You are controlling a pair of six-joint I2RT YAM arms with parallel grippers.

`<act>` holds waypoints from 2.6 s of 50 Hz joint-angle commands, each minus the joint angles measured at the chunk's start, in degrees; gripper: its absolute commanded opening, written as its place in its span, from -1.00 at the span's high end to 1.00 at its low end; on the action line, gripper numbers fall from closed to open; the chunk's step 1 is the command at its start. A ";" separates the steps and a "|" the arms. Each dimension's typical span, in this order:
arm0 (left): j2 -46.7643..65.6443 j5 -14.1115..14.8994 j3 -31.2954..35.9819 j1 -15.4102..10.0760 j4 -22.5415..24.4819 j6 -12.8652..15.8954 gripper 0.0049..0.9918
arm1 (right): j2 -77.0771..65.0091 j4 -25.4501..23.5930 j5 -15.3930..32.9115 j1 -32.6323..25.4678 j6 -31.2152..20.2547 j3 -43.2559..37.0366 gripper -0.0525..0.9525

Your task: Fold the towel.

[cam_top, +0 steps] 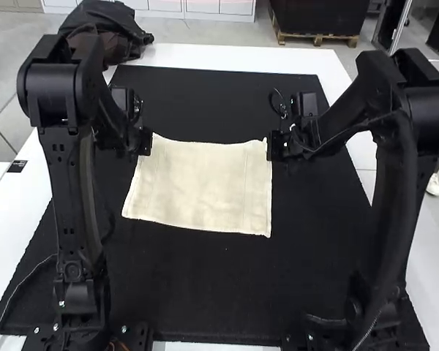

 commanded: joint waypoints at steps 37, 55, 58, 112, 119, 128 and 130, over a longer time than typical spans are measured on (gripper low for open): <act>-13.17 4.74 -4.23 1.01 -7.81 0.61 0.95 | -13.77 -6.88 -2.95 -0.62 3.01 -4.31 0.94; -18.35 5.09 -11.00 1.01 -8.51 2.72 0.95 | -19.31 -10.58 -4.45 -0.53 3.36 -8.17 0.94; -19.15 5.09 -11.88 1.01 -8.43 3.25 0.95 | -20.19 -11.02 -4.62 -0.53 3.36 -8.70 0.94; -31.80 6.32 -22.51 5.23 -13.35 7.12 0.95 | -35.30 -23.06 -7.79 -0.44 3.19 -17.75 0.94; -32.68 6.15 -24.80 5.23 -13.52 7.38 0.95 | -36.97 -24.11 -8.58 -0.44 3.19 -19.78 0.94; -32.86 5.97 -27.52 5.23 -11.68 7.47 0.96 | -37.32 -24.20 -9.19 -0.44 3.19 -22.68 0.94; -32.86 5.88 -28.05 5.23 -11.24 7.47 0.95 | -37.41 -24.11 -9.28 -0.44 3.19 -23.20 0.94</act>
